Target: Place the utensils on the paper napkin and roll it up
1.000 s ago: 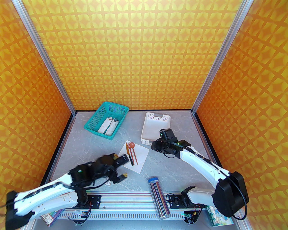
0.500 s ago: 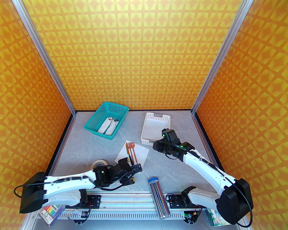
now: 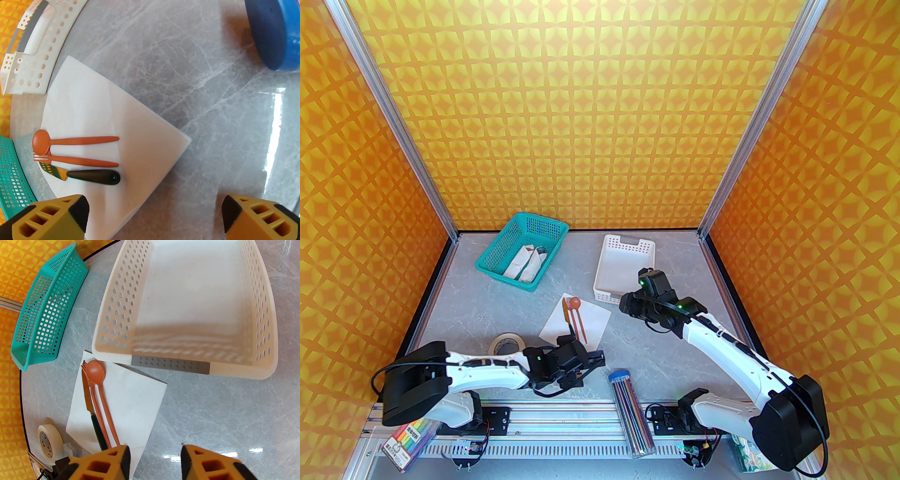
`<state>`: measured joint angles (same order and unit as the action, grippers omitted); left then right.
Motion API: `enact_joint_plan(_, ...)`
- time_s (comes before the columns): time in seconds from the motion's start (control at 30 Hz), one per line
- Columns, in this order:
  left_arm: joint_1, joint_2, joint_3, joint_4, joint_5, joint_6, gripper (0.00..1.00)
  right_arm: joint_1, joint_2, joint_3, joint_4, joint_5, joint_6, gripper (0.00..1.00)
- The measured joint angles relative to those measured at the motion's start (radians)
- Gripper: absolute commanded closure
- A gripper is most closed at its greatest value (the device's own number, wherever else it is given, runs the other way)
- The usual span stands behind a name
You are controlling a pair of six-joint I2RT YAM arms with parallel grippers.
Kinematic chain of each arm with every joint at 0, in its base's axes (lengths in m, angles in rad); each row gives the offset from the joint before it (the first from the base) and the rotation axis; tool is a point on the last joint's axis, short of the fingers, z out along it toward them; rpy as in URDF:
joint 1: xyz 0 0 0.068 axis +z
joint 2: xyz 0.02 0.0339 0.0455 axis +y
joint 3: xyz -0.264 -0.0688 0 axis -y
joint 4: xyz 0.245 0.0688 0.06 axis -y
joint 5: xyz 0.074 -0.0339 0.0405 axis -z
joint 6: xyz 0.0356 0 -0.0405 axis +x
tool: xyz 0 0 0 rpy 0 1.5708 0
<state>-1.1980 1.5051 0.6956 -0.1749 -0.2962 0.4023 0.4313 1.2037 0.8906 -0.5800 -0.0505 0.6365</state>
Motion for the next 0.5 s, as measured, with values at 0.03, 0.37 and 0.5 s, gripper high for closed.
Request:
enact_joint_plan(0.03, 0.0, 0.009, 0.005, 0.005, -0.005, 0.003, 0.01, 0.0, 0.0, 0.0, 0.0, 0.0, 0.0, 0.58)
enact_joint_plan(0.37, 0.011, 0.079, 0.049, 0.049, -0.035, 0.045, 0.01, 0.0, 0.0, 0.0, -0.003, -0.002, 0.0, 0.58)
enact_joint_plan(0.5, 0.033, 0.092, 0.055, 0.076, -0.032, 0.061, 0.01, 0.0, 0.0, 0.0, -0.007, -0.002, -0.001, 0.58)
